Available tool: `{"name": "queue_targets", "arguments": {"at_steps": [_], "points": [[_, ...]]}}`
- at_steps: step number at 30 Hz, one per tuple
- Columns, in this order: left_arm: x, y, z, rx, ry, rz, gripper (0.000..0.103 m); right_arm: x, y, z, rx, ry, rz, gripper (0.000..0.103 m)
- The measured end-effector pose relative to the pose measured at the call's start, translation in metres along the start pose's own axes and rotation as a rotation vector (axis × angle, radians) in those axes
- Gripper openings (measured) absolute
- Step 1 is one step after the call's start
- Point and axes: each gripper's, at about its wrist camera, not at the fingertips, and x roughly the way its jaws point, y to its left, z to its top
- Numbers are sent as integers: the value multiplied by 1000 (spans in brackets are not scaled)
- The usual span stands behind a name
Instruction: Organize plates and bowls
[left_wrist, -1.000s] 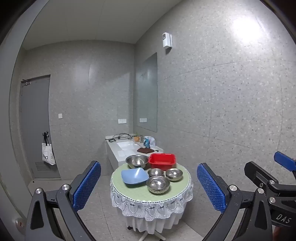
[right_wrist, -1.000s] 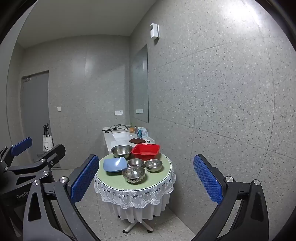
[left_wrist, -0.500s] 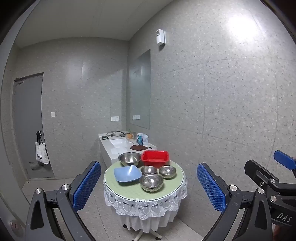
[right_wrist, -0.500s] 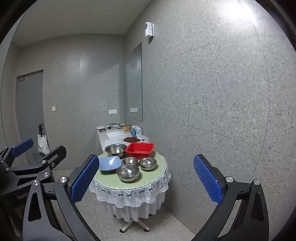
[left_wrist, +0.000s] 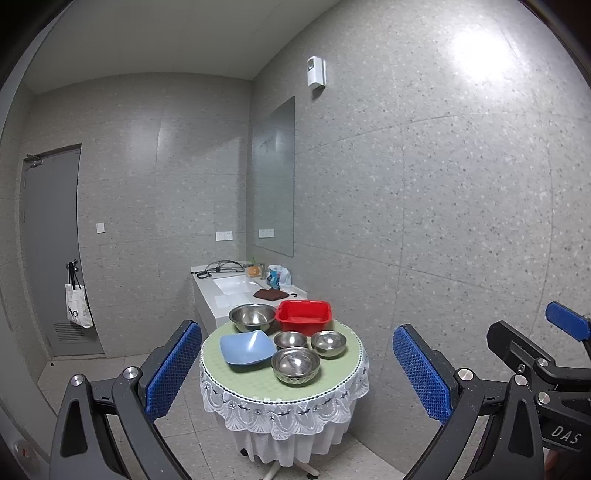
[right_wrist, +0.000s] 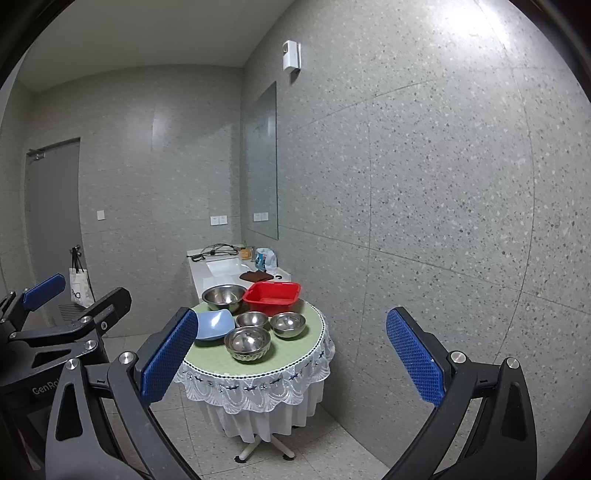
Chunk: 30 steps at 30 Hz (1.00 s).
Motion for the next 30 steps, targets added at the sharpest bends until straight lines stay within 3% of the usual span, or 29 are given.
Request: {"name": "queue_targets", "arguments": {"at_steps": [30], "points": [[4,-6,5,5,-2,27,102,12,0,1,-5,-2,30,103]]}}
